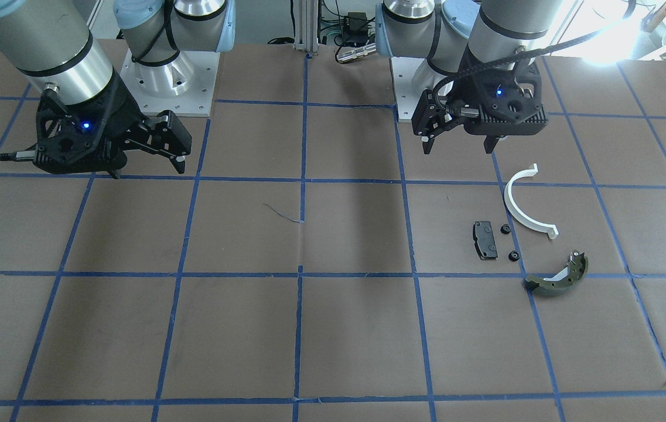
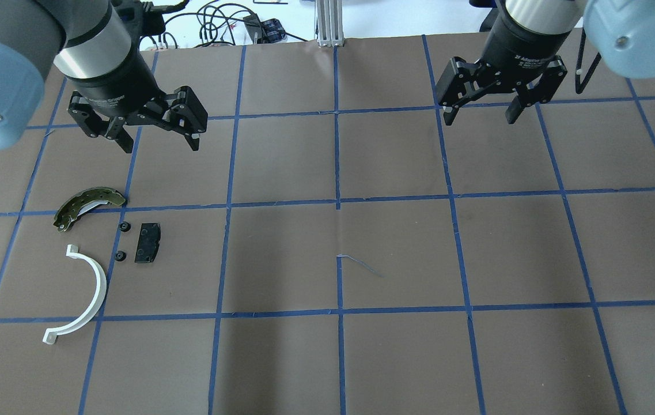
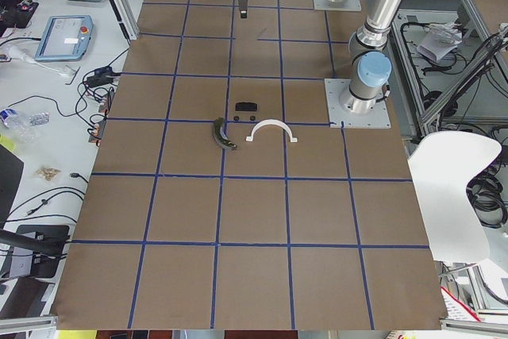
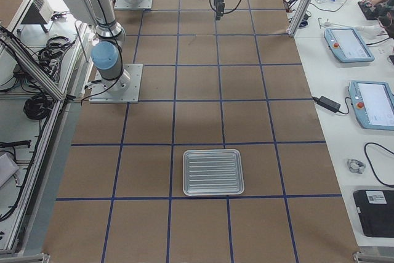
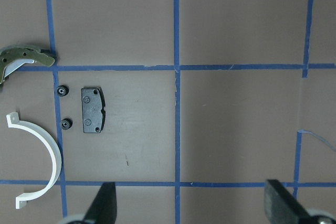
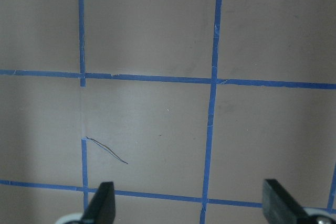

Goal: Place bearing gear from tray to pile

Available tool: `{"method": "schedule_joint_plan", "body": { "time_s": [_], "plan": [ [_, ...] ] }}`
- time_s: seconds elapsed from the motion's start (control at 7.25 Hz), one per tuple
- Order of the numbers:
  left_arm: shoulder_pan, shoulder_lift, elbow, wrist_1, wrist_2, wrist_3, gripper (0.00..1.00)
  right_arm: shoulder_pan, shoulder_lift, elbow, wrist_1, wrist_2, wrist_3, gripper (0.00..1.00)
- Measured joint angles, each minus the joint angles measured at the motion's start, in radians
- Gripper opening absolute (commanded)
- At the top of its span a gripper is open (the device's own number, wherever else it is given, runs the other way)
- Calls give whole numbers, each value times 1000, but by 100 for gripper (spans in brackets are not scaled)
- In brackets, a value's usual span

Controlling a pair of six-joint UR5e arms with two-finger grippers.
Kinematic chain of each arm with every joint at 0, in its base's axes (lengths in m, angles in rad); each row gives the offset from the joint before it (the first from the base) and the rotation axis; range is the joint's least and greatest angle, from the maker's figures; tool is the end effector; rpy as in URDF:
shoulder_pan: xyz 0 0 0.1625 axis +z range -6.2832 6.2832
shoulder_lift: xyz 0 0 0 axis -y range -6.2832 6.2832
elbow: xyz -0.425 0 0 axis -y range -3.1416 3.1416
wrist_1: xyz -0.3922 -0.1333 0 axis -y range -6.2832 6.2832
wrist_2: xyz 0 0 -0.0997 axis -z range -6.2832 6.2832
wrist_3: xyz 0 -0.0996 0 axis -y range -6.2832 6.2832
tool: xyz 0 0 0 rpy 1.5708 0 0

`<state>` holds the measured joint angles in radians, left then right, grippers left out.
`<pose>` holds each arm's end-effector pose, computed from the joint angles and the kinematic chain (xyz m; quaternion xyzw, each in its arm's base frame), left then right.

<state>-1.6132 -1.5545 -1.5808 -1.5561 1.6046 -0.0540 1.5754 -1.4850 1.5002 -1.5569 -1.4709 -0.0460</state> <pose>-0.1505 -0.4811 0.4925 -0.0060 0.9998 -0.0113 0.0164 0.1457 -0.5247 0.4780 -0.0245 0.9983 0.0135 0.0502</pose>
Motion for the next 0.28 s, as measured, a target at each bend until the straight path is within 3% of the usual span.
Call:
{"method": "schedule_joint_plan", "body": {
  "time_s": [0.28],
  "plan": [
    [0, 6, -12, 15, 0, 1, 100, 0, 0, 0, 0, 0, 0, 100]
  ]
}}
